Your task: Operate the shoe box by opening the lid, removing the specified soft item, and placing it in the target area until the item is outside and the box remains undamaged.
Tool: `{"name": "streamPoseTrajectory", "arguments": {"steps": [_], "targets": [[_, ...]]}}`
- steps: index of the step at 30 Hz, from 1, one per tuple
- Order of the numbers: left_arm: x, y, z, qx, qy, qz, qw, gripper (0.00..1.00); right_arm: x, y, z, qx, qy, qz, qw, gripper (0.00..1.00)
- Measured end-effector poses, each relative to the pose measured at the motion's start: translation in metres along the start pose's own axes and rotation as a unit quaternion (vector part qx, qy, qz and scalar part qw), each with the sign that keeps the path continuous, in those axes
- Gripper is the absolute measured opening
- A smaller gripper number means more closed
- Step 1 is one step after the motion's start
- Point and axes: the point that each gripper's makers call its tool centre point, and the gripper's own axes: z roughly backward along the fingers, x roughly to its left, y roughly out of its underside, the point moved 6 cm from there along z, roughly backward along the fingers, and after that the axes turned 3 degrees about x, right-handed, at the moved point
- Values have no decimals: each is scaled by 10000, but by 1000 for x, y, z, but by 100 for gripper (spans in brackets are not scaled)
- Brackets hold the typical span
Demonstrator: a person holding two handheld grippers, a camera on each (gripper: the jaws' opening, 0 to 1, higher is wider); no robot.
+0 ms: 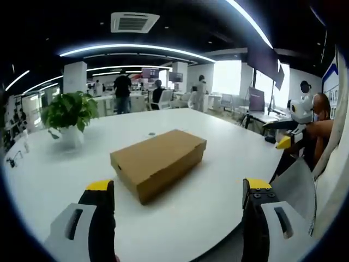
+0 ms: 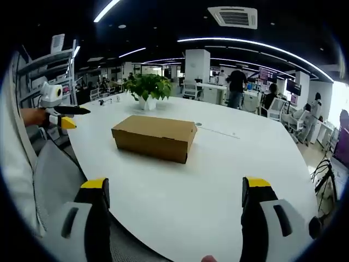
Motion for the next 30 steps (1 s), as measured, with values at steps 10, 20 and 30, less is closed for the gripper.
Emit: {"name": "streamPoseTrajectory", "arguments": {"steps": [10,20,30], "targets": [[0,0,-1,10,13,-8,10000,100,0,0,0,11,-30,27,10000,96],[0,0,-1,18,14,-5,10000,100,1,1,0,19,-47,49,10000,96],[0,0,-2,1,4,-7,10000,100,0,1,0,23,-50,53,10000,96]]}}
